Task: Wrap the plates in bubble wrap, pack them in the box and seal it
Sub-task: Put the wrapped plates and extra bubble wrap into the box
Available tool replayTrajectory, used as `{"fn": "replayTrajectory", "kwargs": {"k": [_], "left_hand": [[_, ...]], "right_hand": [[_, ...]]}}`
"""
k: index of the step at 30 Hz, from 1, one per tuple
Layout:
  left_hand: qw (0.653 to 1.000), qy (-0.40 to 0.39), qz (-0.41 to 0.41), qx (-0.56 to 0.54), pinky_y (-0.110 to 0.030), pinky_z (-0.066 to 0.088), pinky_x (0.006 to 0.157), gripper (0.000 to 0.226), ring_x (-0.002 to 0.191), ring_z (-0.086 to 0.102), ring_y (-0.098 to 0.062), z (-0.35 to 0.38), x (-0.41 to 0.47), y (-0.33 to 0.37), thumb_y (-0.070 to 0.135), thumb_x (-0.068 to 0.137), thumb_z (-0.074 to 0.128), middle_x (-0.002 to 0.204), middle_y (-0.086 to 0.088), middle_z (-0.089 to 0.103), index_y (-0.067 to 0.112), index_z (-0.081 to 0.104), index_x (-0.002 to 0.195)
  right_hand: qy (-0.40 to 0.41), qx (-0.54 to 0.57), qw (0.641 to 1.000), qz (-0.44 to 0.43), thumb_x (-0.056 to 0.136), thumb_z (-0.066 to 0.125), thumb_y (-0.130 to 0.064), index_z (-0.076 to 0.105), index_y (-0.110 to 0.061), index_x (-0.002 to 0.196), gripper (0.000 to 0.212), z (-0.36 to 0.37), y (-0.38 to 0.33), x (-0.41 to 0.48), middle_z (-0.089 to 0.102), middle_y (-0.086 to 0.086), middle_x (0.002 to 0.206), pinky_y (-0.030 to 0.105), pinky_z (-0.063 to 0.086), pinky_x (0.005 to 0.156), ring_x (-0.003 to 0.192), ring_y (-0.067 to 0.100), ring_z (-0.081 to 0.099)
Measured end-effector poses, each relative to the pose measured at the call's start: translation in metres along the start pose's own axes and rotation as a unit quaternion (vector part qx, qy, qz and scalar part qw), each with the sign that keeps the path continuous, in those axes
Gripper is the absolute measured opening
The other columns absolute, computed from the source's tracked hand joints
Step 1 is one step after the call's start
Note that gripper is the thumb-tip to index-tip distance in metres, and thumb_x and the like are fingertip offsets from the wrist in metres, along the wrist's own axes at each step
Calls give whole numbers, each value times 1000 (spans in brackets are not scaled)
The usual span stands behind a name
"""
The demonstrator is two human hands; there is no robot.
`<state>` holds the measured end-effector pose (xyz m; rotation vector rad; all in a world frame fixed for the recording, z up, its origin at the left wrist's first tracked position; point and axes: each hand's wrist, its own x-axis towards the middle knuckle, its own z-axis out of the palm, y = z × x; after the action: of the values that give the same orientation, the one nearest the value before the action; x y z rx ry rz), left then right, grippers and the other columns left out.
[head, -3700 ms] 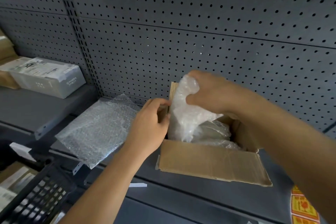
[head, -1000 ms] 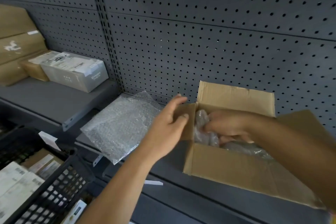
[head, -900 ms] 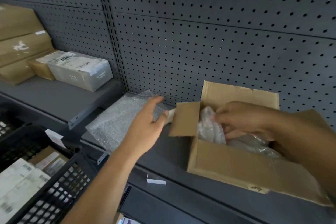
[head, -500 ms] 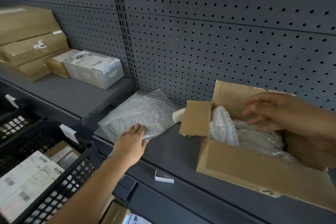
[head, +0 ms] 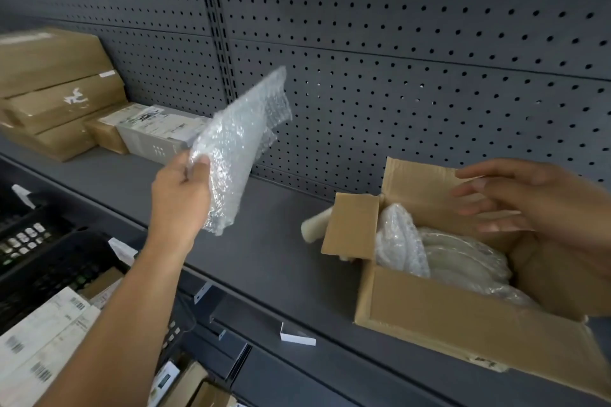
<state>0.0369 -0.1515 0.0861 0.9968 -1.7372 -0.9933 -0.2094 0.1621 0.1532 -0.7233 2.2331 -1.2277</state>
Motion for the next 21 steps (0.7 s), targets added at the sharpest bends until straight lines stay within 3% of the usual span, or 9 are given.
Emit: {"fn": "replayTrajectory", "kwargs": {"k": [3, 7, 9, 11, 13, 15, 17, 19, 21], "left_hand": [[987, -18, -15, -159, -32, 55, 90, 18, 98, 72, -10, -6, -9, 41, 27, 105, 57, 100, 14, 77, 26, 72, 114], [940, -89, -7, -328, -36, 62, 80, 17, 96, 73, -15, -8, -28, 93, 13, 102, 57, 90, 8, 76, 18, 68, 91], [906, -148, -10, -396, -34, 61, 79, 16, 96, 73, -13, -7, -34, 112, 11, 101, 53, 94, 6, 76, 15, 68, 95], [873, -222, -27, -434, -42, 55, 100, 26, 117, 68, -22, -1, -40, 130, 18, 96, 55, 120, -3, 72, 9, 68, 117], [832, -283, -67, -473, -44, 45, 111, 35, 122, 63, -24, 12, -50, 142, 25, 93, 56, 125, -6, 69, 11, 68, 122], [783, -340, -118, -507, -35, 51, 103, 31, 105, 69, -19, 30, -65, 152, 30, 93, 53, 109, -1, 71, 14, 74, 108], [750, -384, -158, -515, -30, 61, 85, 35, 89, 74, -16, 50, -85, 158, 29, 95, 49, 95, -1, 75, 14, 80, 94], [746, -409, -190, -490, -28, 62, 70, 37, 79, 75, -15, 66, -99, 158, 27, 93, 50, 87, -1, 77, 14, 83, 83], [757, -422, -215, -451, -26, 59, 59, 34, 68, 74, -16, 77, -109, 157, 25, 88, 53, 77, -2, 75, 13, 82, 75]], "right_hand": [[6, 20, 1000, -17, 102, 54, -20, 69, -30, 112, 21, 4, -7, -7, 77, -11, 104, 38, 58, 84, 94, 9, 74], [-10, 71, 997, -39, 97, 59, -33, 65, -35, 120, 24, 15, -15, -22, 75, -15, 111, 35, 56, 91, 101, 6, 72], [-39, 116, 992, -39, 95, 60, -39, 62, -36, 126, 31, 22, -16, -30, 73, -14, 116, 35, 54, 96, 105, 6, 71], [-72, 167, 983, -27, 93, 60, -44, 56, -33, 135, 43, 28, -15, -34, 70, -9, 125, 37, 51, 101, 110, 10, 70], [-103, 241, 965, -11, 88, 63, -54, 47, -35, 144, 61, 31, -13, -35, 63, -3, 136, 43, 49, 105, 116, 18, 68], [-140, 308, 941, -13, 86, 60, -64, 47, -36, 145, 67, 29, -9, -38, 61, -3, 140, 47, 51, 102, 121, 19, 65], [-141, 364, 921, 1, 83, 52, -70, 58, -38, 134, 60, 22, -4, -45, 69, -12, 129, 50, 56, 92, 115, 13, 68], [-147, 408, 901, 1, 79, 55, -73, 62, -32, 134, 69, 9, 5, -51, 68, -1, 132, 56, 48, 99, 120, 24, 66], [-113, 429, 896, 6, 85, 60, -57, 66, -18, 130, 60, -4, 11, -57, 69, 10, 128, 52, 51, 97, 116, 30, 68]]}}
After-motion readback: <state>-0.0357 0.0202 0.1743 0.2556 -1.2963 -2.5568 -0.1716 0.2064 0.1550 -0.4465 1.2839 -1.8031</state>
